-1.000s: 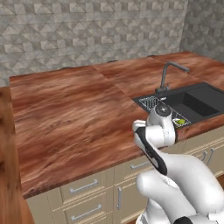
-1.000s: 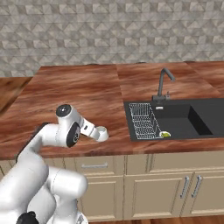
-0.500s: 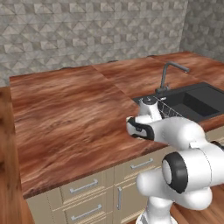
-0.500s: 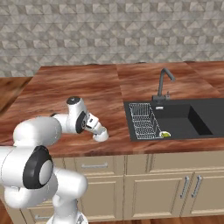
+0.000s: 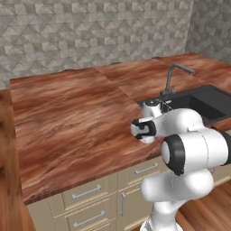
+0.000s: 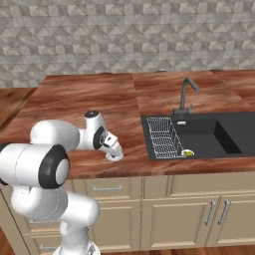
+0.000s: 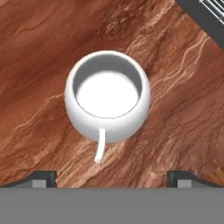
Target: Clear the mugs and bowl far away from the sink.
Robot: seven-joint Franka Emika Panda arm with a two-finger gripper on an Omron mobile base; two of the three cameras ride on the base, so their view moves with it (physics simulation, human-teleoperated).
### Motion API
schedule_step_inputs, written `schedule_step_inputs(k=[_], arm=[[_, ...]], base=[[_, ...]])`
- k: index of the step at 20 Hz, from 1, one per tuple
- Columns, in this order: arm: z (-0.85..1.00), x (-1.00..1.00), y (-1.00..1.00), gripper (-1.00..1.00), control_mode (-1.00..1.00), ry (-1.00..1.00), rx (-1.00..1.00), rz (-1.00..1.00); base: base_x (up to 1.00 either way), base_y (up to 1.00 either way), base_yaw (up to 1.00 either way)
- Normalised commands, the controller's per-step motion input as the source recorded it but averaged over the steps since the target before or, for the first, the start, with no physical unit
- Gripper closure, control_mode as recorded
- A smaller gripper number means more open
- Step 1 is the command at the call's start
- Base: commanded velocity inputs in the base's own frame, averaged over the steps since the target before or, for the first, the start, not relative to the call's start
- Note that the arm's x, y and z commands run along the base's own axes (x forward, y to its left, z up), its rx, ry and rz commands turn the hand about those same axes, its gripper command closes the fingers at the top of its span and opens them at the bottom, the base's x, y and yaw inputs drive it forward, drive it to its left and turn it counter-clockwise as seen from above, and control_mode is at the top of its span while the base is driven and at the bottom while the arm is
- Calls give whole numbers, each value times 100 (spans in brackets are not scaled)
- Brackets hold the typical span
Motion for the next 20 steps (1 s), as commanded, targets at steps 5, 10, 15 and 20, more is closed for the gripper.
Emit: schedule_step_inputs(k=[5,10,15,20], arm=[[-18,3,-12,-100,-100,0,1,-6],[-1,29,2,-100,-100,1,0,0],[-6,22,0,-100,-100,5,0,0],[-31,6,0,-100,-100,7,0,0]], base=[[0,0,0],[0,0,0],[0,0,0],[0,0,0]])
